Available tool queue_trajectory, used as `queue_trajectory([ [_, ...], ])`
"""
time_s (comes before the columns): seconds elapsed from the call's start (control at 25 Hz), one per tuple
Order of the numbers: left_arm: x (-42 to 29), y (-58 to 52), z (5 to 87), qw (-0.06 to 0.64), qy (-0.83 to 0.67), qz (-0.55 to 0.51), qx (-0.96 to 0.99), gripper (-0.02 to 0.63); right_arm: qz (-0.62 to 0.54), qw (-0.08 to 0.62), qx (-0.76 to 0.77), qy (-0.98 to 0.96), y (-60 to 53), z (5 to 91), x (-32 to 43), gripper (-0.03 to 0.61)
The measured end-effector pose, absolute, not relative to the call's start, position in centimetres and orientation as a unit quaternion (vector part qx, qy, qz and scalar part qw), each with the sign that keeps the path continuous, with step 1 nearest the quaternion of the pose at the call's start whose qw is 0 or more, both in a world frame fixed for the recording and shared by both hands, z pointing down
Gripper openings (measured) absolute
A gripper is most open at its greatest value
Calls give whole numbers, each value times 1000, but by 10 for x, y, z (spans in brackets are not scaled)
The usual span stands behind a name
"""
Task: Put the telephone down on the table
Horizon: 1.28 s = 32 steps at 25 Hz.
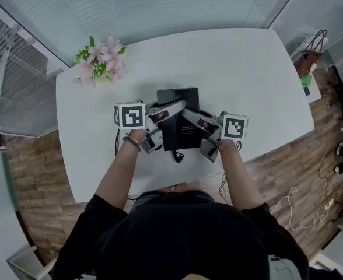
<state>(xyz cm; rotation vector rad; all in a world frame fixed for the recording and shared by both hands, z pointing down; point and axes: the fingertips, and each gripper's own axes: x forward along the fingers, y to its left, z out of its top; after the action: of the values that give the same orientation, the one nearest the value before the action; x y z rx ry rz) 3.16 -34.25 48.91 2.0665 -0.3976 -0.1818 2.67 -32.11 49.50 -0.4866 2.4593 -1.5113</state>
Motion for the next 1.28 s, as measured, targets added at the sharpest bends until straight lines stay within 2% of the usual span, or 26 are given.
queue_trajectory([
  [1.28,34,-351,518,557,-158,-68,812,199,-566,100,-161,802,-329,517,26,173],
])
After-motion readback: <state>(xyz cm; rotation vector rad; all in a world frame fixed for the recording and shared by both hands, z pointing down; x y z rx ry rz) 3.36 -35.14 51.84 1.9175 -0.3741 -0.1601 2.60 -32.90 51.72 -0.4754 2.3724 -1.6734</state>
